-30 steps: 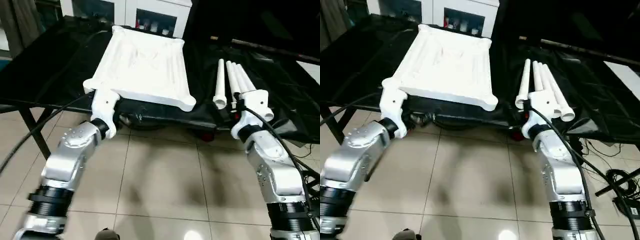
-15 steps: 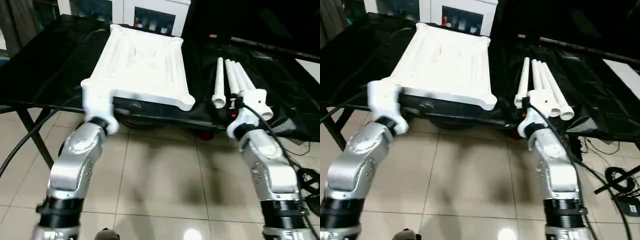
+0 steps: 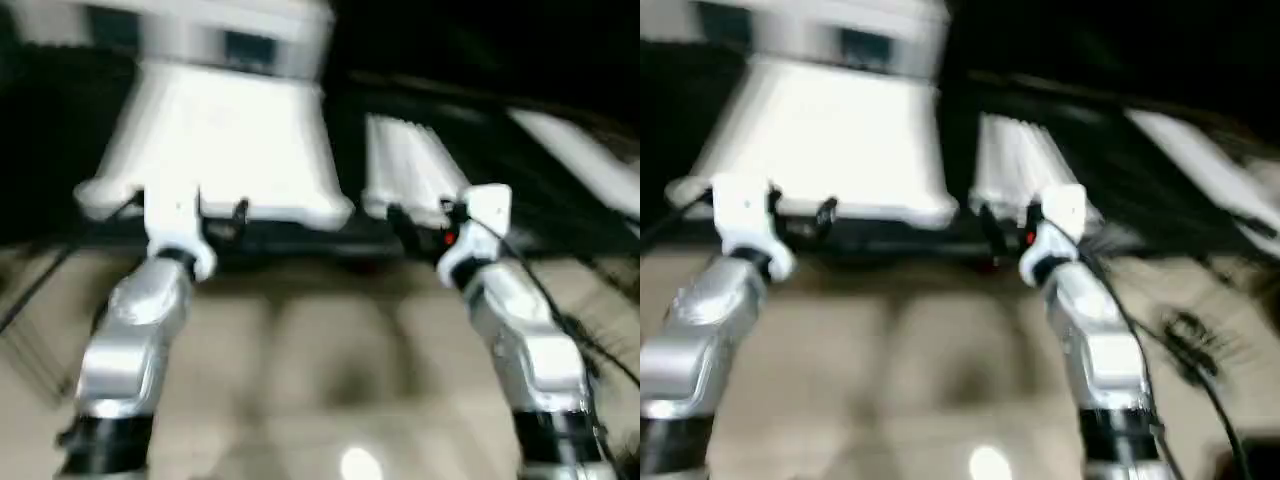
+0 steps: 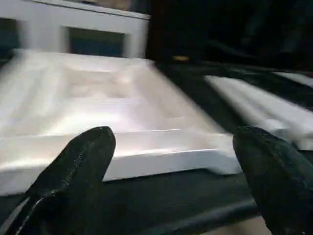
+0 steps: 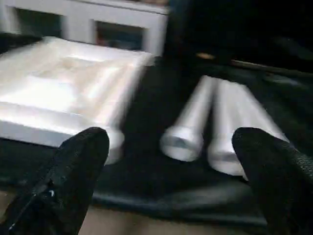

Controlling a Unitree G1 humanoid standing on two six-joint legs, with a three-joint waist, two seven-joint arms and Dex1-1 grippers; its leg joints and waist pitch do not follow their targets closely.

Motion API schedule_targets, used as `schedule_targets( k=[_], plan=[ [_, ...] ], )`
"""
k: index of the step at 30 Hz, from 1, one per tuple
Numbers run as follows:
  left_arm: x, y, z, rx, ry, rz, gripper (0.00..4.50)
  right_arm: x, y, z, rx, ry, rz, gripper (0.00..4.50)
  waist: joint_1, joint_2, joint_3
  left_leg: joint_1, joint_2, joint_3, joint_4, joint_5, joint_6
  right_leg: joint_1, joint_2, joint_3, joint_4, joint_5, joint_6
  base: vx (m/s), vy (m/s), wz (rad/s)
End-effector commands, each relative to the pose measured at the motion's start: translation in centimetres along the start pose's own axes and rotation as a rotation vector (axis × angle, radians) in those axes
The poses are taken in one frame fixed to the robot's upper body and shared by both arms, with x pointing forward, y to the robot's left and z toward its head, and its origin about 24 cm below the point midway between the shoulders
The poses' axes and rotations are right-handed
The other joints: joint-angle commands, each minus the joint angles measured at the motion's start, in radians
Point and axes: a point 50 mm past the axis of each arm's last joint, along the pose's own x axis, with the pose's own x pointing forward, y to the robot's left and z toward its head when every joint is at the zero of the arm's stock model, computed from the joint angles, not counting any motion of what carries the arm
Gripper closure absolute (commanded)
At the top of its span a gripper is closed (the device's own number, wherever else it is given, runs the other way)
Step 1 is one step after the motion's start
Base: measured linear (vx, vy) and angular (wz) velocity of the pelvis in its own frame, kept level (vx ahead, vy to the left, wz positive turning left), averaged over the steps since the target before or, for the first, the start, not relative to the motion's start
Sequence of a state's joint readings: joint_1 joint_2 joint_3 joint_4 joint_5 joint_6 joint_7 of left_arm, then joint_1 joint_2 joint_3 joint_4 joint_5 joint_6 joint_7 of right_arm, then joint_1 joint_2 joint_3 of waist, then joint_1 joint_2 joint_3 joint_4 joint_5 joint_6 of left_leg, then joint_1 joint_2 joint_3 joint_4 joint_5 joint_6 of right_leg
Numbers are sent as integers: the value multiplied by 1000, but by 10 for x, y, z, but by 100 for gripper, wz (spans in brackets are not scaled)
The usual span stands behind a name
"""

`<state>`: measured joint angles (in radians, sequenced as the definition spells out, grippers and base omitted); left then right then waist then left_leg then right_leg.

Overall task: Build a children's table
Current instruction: Move to table

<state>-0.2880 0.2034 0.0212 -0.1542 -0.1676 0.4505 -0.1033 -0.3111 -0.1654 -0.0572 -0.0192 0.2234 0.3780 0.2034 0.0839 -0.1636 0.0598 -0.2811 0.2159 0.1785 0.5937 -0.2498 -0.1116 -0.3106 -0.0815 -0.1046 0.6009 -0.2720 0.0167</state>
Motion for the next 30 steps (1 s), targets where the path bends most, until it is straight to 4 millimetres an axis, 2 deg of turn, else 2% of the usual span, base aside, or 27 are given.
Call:
schedule_targets(
  k=[1, 2, 4, 5, 6, 7, 8, 9, 10, 11, 12, 13, 14, 15, 16, 17, 18, 19, 20, 22, 23, 24, 25, 26, 28, 29, 30],
  plan=[
    [0, -2, 4, 27, -20, 2, 7, 0, -5, 4, -5, -20, -14, 0, 37, 26, -68, -97, -20, 2, -31, -149, 43, 122, -122, 104, -137, -580, 17, 111, -14, -21],
    [1, -3, 4, 27, -19, 1, 7, 0, -5, 4, -5, -20, -16, 0, 38, 22, -77, -91, -27, -1, -40, -67, 57, 121, -79, 91, -116, -414, -19, 152, -27, -4],
    [0, -5, 4, 18, -18, -4, 7, -2, -6, 6, -3, -22, -19, 0, 20, 38, -80, -24, -19, -3, -73, -5, 62, 77, -18, 61, -69, -121, -93, 193, -16, 16],
    [0, -5, 4, 17, -17, -3, 7, -2, -7, 6, -3, -22, -19, 0, 4, 48, -89, 34, -12, -29, -76, 114, 105, 53, 15, 40, -23, 100, -107, 274, -42, 18],
    [1, -6, 3, 17, -14, -5, 7, -4, -8, 5, -6, -19, -26, 0, -10, 48, -87, 57, -6, -49, -73, 178, 151, 32, 25, 34, -3, 164, -98, 167, -36, 6],
    [0, -7, 3, 17, -13, -4, 7, -5, -9, 4, -6, -17, -28, 0, -18, 54, -94, 104, 7, -72, -64, 244, 212, -3, 21, 28, 15, 191, -92, 301, -51, 20],
    [0, -8, 2, 14, -9, -7, 7, -6, -9, 4, -8, -15, -30, 0, -62, 53, -103, 240, 97, -188, -45, 465, 455, -168, -24, 22, 96, -17, -27, 248, -59, 2],
    [0, -9, 1, 11, -8, -8, 7, -7, -10, 4, -9, -15, -31, 0, -56, 37, -91, 203, 61, -186, -32, 524, 532, -173, -65, 61, 78, -40, -10, 248, -59, 2],
    [0, -9, 1, 11, -8, -8, 7, -7, -10, 4, -9, -15, -31, 0, -37, 8, -93, 115, -42, -114, 10, 457, 445, -83, -72, 93, 16, 51, -27, 129, -76, -28],
    [-1, -10, -2, 26, 6, -13, 7, -9, -11, 3, -12, -12, -39, 0, 1, -32, -100, -26, -142, -54, 49, 279, 390, 78, -52, 159, 15, 87, 4, 125, 8, 12],
    [-1, -11, -4, 39, 16, -18, 7, -10, -11, 2, -13, -12, -46, 0, 52, -11, -80, -155, -114, -72, 201, -96, 206, 173, -183, 308, -39, 464, -328, 242, 54, 31],
    [-1, -12, -4, 37, 17, -19, 7, -10, -11, 2, -10, -13, -48, 0, 57, -15, -77, -178, -95, -81, 205, -95, 146, 184, -170, 303, -21, 661, -389, 227, 86, 48],
    [0, -12, -4, 33, 16, -17, 7, -11, -11, 2, -15, -13, -53, 0, 53, -2, -73, -190, -70, -99, 174, -23, 68, 177, -136, 250, -7, 843, -432, 115, 94, 21],
    [0, -12, -4, 31, 15, -16, 7, -11, -11, 2, -19, -13, -57, 0, 52, 7, -76, -189, -62, -101, 137, 48, 65, 173, -108, 212, -10, 832, -414, -119, 77, 0],
    [1, -12, -3, 35, 14, -21, 7, -11, -10, 2, -27, -13, -54, 0, 39, 68, -76, -158, -45, -99, 14, 252, 122, 155, 4, 112, 11, 652, -276, -119, 77, 0],
    [1, -12, -3, 35, 14, -21, 7, -11, -10, 2, -27, -13, -54, 0, -10, 147, -69, -27, -3, -171, -43, 185, 206, 14, 76, -6, 97, 108, -120, -76, 39, -25],
    [1, -12, -2, 45, 12, -27, 7, -11, -8, 2, -41, -11, -48, 0, -29, 132, -98, 44, 77, -254, -39, 198, 416, -58, 53, 6, 189, -189, -38, 135, -3, -18],
    [1, -12, -2, 45, 12, -27, 7, -12, -8, 2, -41, -12, -47, 0, -10, 125, -101, 57, 78, -250, -15, 184, 453, -89, 35, 21, 186, -182, -6, 135, -3, -18],
    [1, -12, -2, 45, 12, -28, 7, -12, -7, 2, -41, -13, -43, 0, -15, 117, -85, 29, 66, -211, -25, 147, 463, -106, 29, 30, 202, -111, 39, 148, 2, 2],
    [0, -11, -4, 53, 24, -28, 7, -13, -7, 3, -51, -16, -40, 0, -17, 85, -75, 3, 55, -162, -62, 60, 475, -115, 22, 41, 184, 6, 40, 98, -1, -7],
    [0, -11, -5, 49, 26, -31, 7, -13, -7, 2, -46, -15, -35, 0, -23, 56, -60, -20, 34, -125, -85, -45, 459, -97, 0, 71, 105, 83, -3, 79, -60, -8],
    [-1, -11, -6, 50, 29, -32, 7, -13, -6, 3, -68, -21, -33, 0, 10, -8, -61, -161, -92, -85, -21, -169, 383, 39, -84, 143, -39, 9, 90, 28, -109, 19],
    [-2, -11, -7, 52, 31, -31, 7, -13, -6, 3, -86, -27, -33, 0, 45, 13, -55, -129, -100, -75, 56, -179, 325, 26, -172, 166, -111, -298, 150, 28, -109, 19],
    [-2, -11, -7, 54, 31, -30, 7, -12, -5, 5, -87, -33, -29, 0, 29, 8, -58, -152, -77, -92, 166, -99, 217, 57, -244, 140, -131, -570, 148, 33, -73, 36],
    [-2, -11, -4, 59, 25, -32, 7, -11, -3, 6, -78, -36, -26, 0, 19, 36, -52, -167, -48, -88, 157, -40, 135, 73, -251, 50, -140, -624, 43, 89, -7, 30],
    [-2, -10, -3, 61, 24, -35, 7, -10, -1, 7, -77, -36, -24, 0, 15, 61, -46, -143, -22, -80, 118, -16, 147, 85, -251, -12, -173, -629, -62, 107, 45, 37],
    [-2, -9, -3, 61, 24, -35, 7, -10, -1, 5, -67, -27, -24, 0, 0, 92, -43, -73, -3, -77, 64, -46, 114, 57, -189, 6, -168, -644, -111, 139, 89, 17]
  ],
)
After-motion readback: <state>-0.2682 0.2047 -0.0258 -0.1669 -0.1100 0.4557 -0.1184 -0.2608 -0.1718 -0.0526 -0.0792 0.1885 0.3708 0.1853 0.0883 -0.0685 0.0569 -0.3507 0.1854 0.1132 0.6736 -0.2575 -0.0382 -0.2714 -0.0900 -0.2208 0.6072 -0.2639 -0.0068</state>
